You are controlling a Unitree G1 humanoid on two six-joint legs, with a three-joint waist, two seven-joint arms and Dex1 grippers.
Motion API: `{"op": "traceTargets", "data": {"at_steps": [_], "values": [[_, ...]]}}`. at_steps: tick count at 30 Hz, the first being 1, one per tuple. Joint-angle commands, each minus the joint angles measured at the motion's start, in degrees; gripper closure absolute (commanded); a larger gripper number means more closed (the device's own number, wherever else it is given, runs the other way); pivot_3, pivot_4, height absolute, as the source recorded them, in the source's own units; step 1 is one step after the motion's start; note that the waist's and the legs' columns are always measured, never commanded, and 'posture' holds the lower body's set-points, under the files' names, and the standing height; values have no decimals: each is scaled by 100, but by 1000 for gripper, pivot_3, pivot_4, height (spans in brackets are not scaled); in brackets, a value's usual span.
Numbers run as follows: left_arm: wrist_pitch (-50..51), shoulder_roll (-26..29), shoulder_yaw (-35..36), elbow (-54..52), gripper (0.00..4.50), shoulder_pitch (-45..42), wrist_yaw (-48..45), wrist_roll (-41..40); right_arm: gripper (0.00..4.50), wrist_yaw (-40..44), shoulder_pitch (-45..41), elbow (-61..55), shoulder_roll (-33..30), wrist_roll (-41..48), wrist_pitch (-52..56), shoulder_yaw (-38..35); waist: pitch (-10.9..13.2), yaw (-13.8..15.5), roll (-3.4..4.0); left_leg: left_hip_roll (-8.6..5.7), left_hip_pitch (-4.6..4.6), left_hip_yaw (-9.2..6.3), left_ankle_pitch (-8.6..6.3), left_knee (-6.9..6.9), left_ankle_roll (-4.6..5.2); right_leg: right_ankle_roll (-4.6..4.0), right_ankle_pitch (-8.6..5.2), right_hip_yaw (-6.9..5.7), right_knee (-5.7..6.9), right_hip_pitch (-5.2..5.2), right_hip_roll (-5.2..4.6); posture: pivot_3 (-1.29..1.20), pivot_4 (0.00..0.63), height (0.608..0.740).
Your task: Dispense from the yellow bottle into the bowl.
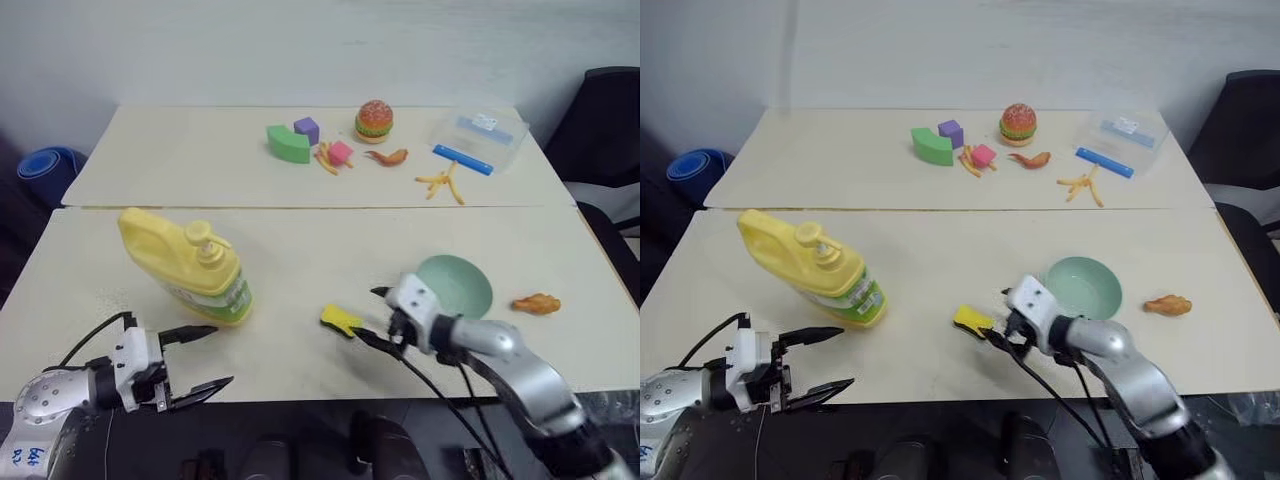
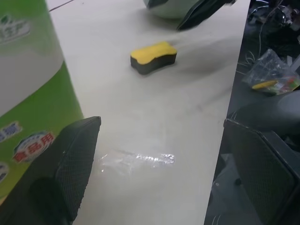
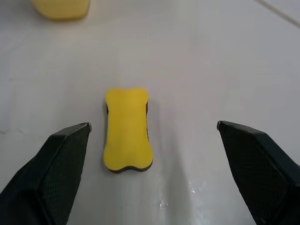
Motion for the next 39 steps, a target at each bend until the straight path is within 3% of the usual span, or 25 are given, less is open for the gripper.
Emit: {"op": "traceTargets", "data": {"at_steps": [1,4,6,12,15,18,21,23,26,31,36,39], "values": [[141,-19,72,-340,21,55,144,-58,0,-154,-304,606,424,-395,-53,453,0,-14,1,-1,-5,-5,2,0,-4,0,0,-5,0,-3,0,0,150,740],[237,-46,48,-475,21,94,205,-67,0,-39,-490,1141,599,-614,-80,737,-2,-45,-3,-6,-10,-4,9,0,-6,3,2,-6,10,-3,3,0,150,740],[291,-60,18,-545,0,94,245,-63,391,-60,-553,1474,708,-739,-241,800,-6,-59,-8,-9,-7,-3,10,0,-4,7,4,-3,13,0,3,0,150,740],[428,-120,-57,-751,0,-21,269,-150,2202,220,-425,1089,590,-557,-492,451,-8,-58,-13,-7,2,-2,15,0,-10,8,5,-1,8,4,3,0,150,740],[598,-244,-170,-892,0,-191,313,-306,3103,939,-35,292,328,179,-1177,-143,-4,-5,-6,-9,-6,-11,16,0,-10,9,5,-6,7,4,3,0,150,740],[1015,-346,-215,-1140,0,-220,391,-671,3158,1271,418,-582,-55,1070,-1138,-1249,-3,0,-4,-10,-12,-11,15,0,-8,18,10,-7,8,7,6,0,150,740],[1150,-361,-238,-1300,0,-217,379,-778,3158,1242,827,-1007,-474,2090,-667,-2912,-1,8,0,-10,-3,-11,12,0,-1,26,15,-5,-5,27,5,0,150,740],[1272,-365,-309,-1386,0,-253,360,-868,3158,1203,1111,-858,-824,2181,-578,-3786,1,42,2,-9,-2,-11,7,0,6,26,15,-4,-17,39,5,0,150,740],[1469,-420,-560,-1420,0,-518,394,-893,3158,1399,1620,541,-1367,1469,-1526,-4681,2,117,5,-7,-2,-8,3,0,9,21,12,0,-33,44,4,0,150,740],[1462,-523,-822,-1235,0,-870,345,-734,3158,1231,1664,3319,-1738,343,-3520,-4671,2,94,4,-20,0,3,9,0,17,22,13,5,-23,49,4,0,150,740],[1288,-500,-837,-1054,0,-937,260,-598,3158,1013,947,5240,-1803,-179,-4334,-4246,11,-89,26,-14,27,46,22,-1,9,21,12,29,1,47,14,0,150,740],[1239,-498,-800,-1012,0,-940,250,-586,2142,1107,654,5752,-1744,-132,-4481,-4143,16,-106,35,-10,47,58,23,-3,7,21,12,54,10,50,16,0,150,740]]}}
